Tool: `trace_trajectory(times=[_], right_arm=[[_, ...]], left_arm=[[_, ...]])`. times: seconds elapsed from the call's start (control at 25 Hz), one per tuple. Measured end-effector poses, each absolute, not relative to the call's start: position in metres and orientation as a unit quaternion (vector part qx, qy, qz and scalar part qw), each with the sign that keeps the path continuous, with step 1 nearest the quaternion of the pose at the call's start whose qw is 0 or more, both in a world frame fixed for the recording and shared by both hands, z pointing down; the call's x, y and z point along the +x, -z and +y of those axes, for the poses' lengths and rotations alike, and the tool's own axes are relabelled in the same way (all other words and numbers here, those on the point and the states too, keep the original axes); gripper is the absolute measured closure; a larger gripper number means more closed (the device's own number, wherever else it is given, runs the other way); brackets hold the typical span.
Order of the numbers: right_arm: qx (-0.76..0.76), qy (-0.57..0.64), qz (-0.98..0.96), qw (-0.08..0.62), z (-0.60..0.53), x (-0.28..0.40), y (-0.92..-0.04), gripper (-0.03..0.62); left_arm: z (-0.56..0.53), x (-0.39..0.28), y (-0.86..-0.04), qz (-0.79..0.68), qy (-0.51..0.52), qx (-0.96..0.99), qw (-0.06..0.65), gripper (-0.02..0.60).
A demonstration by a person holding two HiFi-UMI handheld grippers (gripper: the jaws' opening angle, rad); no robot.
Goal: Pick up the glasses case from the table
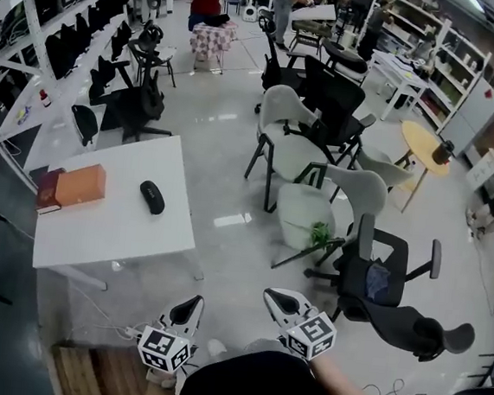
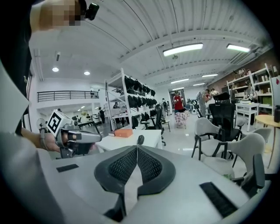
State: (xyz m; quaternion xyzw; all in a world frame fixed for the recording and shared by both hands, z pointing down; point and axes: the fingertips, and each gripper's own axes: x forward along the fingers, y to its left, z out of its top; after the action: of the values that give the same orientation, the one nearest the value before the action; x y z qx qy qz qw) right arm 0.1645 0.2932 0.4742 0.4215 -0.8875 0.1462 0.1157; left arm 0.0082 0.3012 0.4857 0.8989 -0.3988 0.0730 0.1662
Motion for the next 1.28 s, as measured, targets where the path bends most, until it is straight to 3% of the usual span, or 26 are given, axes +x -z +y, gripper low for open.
trace_trajectory(times=[0.44, 1.28], right_arm=[[0.393, -0.163, -0.895, 0.136, 0.228, 0.130, -0.507, 0.565], [0.242, -0.174, -0.944, 0.143, -0.071, 0.106, -0.501, 0.565]], left_arm=[[0.257, -0.031, -0.519, -0.431, -0.084, 0.877, 0.197, 0.561], [-0.007, -0.028, -0.509, -0.568, -0.083, 0.790, 0.217, 0.561]])
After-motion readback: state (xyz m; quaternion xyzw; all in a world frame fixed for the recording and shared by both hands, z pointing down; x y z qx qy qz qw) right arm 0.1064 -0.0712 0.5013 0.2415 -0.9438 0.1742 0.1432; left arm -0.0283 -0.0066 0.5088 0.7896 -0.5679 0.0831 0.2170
